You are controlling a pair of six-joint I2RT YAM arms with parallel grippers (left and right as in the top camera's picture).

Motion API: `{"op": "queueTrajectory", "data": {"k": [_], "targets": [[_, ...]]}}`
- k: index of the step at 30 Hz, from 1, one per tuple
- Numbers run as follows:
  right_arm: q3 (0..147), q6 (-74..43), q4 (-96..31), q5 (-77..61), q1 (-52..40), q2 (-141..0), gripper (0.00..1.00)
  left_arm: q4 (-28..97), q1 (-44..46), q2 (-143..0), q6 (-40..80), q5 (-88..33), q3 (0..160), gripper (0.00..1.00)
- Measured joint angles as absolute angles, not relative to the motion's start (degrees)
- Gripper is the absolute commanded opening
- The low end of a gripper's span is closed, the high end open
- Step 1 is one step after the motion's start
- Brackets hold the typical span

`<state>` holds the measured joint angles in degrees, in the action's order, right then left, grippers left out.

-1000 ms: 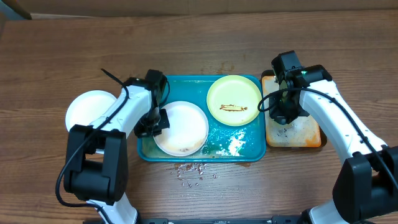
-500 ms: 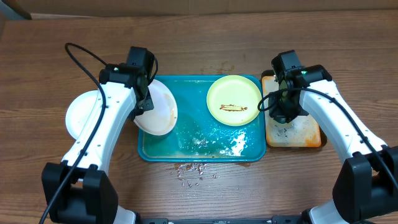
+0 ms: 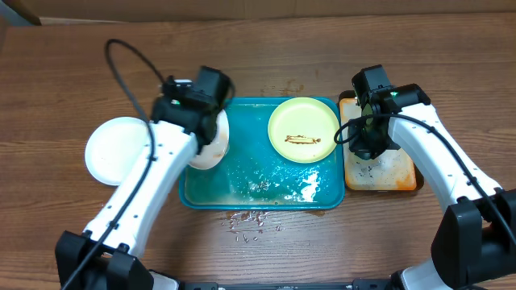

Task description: Clean dirty plates on tray and stack at the side

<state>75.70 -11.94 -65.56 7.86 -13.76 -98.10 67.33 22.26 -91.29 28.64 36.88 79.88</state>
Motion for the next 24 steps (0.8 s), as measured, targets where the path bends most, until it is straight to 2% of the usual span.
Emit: {"op": "queueTrajectory", "data": {"k": [10, 24], "targets": [[75.7, -11.9, -65.3, 7.8, -13.8, -98.1, 0.04, 67.4, 32.8, -91.3, 28.6, 50.2, 79.9, 0.04], [75.7, -12.0, -65.2, 7.9, -13.8, -98.1, 0.04, 68.2, 41.0, -91.3, 27.9, 59.8, 79.9, 0.04]]}}
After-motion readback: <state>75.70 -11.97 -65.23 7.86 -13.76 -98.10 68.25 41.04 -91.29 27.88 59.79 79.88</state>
